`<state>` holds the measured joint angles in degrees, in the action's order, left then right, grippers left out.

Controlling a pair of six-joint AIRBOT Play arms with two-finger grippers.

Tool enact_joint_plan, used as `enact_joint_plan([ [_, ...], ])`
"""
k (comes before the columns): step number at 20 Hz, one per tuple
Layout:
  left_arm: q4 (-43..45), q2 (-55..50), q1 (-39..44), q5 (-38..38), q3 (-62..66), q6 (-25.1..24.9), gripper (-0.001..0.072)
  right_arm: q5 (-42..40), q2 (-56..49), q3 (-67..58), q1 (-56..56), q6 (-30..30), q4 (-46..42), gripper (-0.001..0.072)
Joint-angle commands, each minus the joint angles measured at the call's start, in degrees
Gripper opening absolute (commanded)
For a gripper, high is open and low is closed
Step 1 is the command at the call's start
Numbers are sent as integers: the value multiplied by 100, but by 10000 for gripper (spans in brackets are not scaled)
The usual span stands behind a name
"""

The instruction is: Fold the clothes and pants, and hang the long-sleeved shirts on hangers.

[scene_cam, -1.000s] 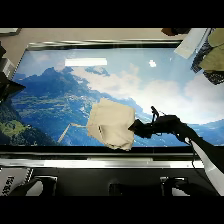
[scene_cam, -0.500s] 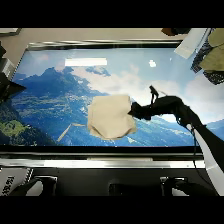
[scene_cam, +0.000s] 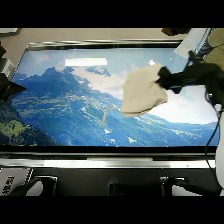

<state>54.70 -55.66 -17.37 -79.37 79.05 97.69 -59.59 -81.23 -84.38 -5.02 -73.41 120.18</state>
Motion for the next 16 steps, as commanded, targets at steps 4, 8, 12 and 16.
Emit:
enact_joint_plan([
  [4, 2, -2, -7, -63, 0, -22, 17, 103, -15, -304, -2312, 400, -107, 19],
  [8, 50, -4, -4, -61, 0, -22, 17, -330, -37, -201, -3943, 319, -199, 18],
  [12, 345, -7, -7, -59, 0, -17, 17, -922, 136, 754, -4940, 219, -752, 18],
  [16, 422, -11, -7, -57, 0, -17, 18, -1034, 686, 2271, -5421, -101, -1882, 19],
])
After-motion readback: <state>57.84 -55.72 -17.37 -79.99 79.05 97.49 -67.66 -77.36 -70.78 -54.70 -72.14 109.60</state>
